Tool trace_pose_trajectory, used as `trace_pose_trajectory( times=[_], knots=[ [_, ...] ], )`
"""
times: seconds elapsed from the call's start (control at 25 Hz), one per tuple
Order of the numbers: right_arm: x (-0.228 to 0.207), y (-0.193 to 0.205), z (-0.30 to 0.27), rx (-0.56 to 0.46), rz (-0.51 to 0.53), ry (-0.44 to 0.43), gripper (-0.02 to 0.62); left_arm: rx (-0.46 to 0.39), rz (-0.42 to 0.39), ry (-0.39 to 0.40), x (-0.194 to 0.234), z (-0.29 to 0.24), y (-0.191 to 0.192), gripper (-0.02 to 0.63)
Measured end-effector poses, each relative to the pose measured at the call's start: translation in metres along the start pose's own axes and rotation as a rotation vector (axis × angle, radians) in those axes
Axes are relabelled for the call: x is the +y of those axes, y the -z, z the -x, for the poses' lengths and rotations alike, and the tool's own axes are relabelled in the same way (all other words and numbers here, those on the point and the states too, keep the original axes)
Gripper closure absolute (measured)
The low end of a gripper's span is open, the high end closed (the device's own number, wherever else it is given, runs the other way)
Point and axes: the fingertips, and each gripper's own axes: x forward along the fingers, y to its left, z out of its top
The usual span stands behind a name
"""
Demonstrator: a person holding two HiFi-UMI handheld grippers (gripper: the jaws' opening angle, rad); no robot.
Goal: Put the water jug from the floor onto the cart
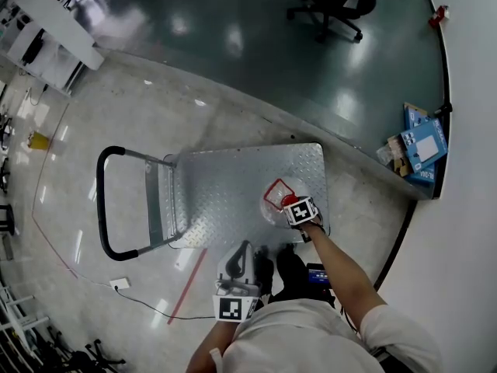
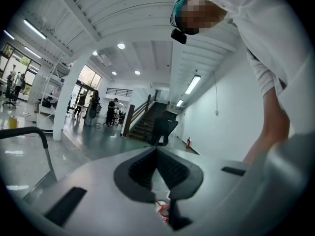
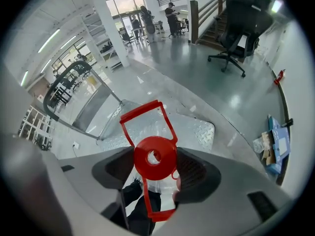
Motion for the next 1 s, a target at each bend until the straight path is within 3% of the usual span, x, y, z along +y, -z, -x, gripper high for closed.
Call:
trace_pose_trajectory(
  times=[0.2,0.36,0.44,0.48,0.52,0.56,0.64,0.72,0.8,1.0],
  knots=[
    [-0.003,0.003,0.006,-0.016,0.023,0.005,0.319,-0.003,0.022,-0.001,-0.003,-0.001,0.002,0.603],
    [0.006,-0.01,0.044,-0.116,0.055,-0.009,0.321,-0.025,0.017,0.008,-0.009,-0.002,-0.007,0.603],
    [0.015,-0.025,0.092,-0.253,0.051,-0.04,0.329,-0.046,0.009,0.019,-0.014,-0.002,-0.016,0.603],
    [0.018,-0.036,0.125,-0.364,0.052,-0.045,0.391,-0.06,0.001,0.027,-0.018,-0.002,-0.022,0.603],
    [0.02,-0.046,0.163,-0.494,0.057,-0.032,0.508,-0.075,-0.007,0.036,-0.021,-0.002,-0.028,0.603],
    [0.022,-0.053,0.203,-0.629,0.07,-0.009,0.56,-0.09,-0.014,0.045,-0.025,-0.002,-0.033,0.603],
    [0.027,-0.055,0.279,-0.883,0.098,0.039,0.578,-0.118,-0.018,0.058,-0.033,-0.001,-0.041,0.603],
    [0.028,-0.051,0.331,-1.06,0.101,0.077,0.583,-0.14,-0.017,0.064,-0.038,-0.004,-0.045,0.603],
    [0.023,-0.044,0.351,-1.125,0.077,0.101,0.583,-0.147,-0.013,0.068,-0.041,-0.01,-0.048,0.603],
    [0.012,-0.027,0.358,-1.14,0.032,0.106,0.583,-0.146,-0.023,0.09,-0.056,-0.013,-0.052,0.603]
  ],
)
